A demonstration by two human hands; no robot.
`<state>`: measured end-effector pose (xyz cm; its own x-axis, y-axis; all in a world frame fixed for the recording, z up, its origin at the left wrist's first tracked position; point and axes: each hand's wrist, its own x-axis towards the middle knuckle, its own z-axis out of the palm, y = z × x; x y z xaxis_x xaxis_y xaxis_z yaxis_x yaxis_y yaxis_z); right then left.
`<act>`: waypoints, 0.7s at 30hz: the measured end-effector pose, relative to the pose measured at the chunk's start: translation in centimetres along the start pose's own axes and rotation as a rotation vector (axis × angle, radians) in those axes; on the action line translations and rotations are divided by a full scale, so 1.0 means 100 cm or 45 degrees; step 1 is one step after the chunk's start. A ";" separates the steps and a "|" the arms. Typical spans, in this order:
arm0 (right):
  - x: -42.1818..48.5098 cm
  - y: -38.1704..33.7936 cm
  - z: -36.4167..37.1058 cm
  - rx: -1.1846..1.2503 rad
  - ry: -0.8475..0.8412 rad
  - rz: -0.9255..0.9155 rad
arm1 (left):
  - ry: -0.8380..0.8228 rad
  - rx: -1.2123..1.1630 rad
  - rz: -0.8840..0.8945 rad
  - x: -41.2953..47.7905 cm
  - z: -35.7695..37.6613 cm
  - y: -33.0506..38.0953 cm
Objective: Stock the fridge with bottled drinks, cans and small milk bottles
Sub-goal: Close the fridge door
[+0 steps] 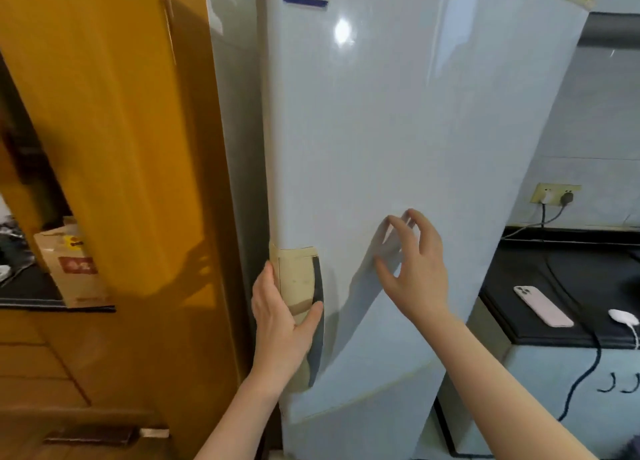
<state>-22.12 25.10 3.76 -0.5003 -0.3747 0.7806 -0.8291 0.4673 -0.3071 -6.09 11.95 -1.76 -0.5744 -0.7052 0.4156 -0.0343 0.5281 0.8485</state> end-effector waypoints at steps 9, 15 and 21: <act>0.061 0.066 0.051 -0.178 0.215 -0.231 | 0.203 0.063 -0.152 0.097 0.037 -0.031; 0.080 0.080 0.081 -0.263 0.328 -0.346 | 0.223 -0.001 -0.180 0.143 0.056 -0.043; 0.088 0.085 0.104 -0.349 0.347 -0.312 | 0.210 0.006 -0.114 0.173 0.063 -0.053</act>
<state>-36.13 17.44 2.41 -0.1835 -0.2934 0.9382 -0.7997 0.5996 0.0310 -20.95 -0.06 -1.08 -0.4271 -0.8172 0.3871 -0.0833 0.4619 0.8830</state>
